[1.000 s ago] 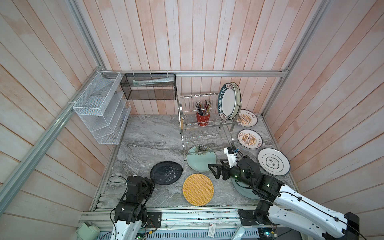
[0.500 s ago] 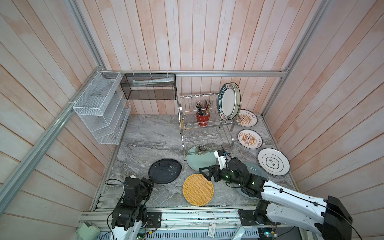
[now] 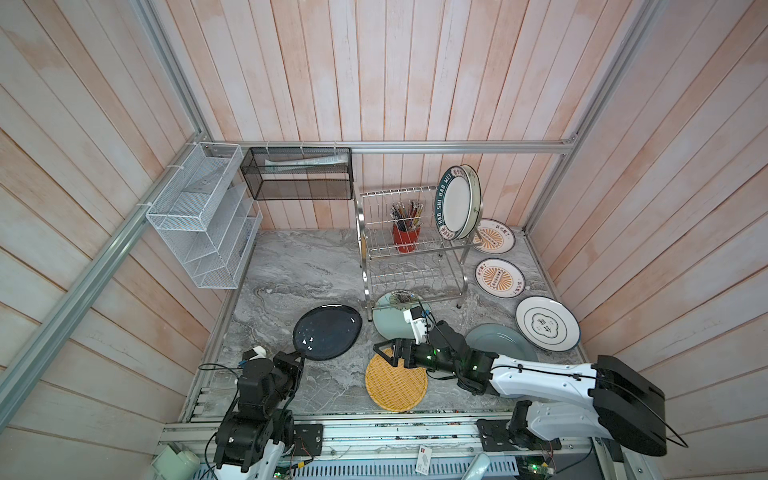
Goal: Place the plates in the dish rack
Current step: 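Tilt the navy plate upright with the left gripper while the right gripper reaches toward it, then close the right gripper on the navy plate rim while the left gripper releases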
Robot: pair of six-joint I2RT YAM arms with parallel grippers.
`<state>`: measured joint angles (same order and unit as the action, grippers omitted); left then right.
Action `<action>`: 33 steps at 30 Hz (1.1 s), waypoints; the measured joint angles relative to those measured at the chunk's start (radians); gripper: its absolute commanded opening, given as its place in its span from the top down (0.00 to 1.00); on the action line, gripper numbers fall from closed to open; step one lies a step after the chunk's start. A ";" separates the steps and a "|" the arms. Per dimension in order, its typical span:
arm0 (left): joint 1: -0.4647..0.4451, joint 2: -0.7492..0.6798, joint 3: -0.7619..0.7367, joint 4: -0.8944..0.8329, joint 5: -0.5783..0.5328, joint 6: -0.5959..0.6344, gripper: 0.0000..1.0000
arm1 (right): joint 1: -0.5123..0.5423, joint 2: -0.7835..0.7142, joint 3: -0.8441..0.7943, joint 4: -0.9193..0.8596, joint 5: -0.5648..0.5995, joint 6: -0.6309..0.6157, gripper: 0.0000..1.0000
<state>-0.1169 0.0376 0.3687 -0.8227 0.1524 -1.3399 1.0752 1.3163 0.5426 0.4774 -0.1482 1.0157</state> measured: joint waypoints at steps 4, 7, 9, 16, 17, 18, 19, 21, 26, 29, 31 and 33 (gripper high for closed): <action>0.000 -0.001 0.022 0.000 0.001 -0.002 1.00 | 0.018 0.131 0.091 0.061 -0.008 0.045 0.07; 0.000 -0.001 0.031 -0.001 0.004 -0.004 1.00 | 0.021 0.219 0.160 0.111 -0.017 0.079 0.10; 0.000 -0.001 0.036 -0.001 0.006 -0.005 1.00 | 0.021 0.270 0.205 0.133 -0.022 0.094 0.12; 0.000 -0.001 0.061 -0.009 0.009 -0.008 1.00 | 0.021 0.362 0.287 0.183 -0.030 0.161 0.28; 0.000 -0.001 0.064 -0.009 0.010 -0.008 1.00 | 0.021 0.371 0.289 0.190 -0.030 0.170 0.32; 0.000 -0.001 0.068 -0.010 0.011 -0.008 1.00 | 0.021 0.378 0.290 0.195 -0.030 0.180 0.38; 0.000 -0.001 0.070 -0.010 0.011 -0.008 1.00 | 0.021 0.383 0.290 0.199 -0.030 0.191 0.40; 0.000 -0.001 0.074 -0.010 0.013 -0.009 1.00 | 0.021 0.391 0.293 0.205 -0.030 0.205 0.51; 0.000 -0.001 0.082 -0.019 0.015 -0.011 1.00 | 0.021 0.403 0.306 0.225 -0.034 0.235 0.61; 0.000 -0.001 0.083 -0.026 0.015 -0.014 1.00 | 0.022 0.404 0.315 0.237 -0.036 0.254 0.69; 0.000 -0.002 0.084 -0.024 0.014 -0.017 1.00 | 0.022 0.405 0.315 0.243 -0.036 0.270 0.71; 0.000 -0.003 0.086 -0.024 0.014 -0.019 1.00 | 0.023 0.407 0.315 0.248 -0.037 0.278 0.73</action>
<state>-0.1169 0.0349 0.4545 -0.8463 0.1661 -1.3586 1.0977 1.7229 0.8577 0.7258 -0.1848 1.2942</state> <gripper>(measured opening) 0.075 0.289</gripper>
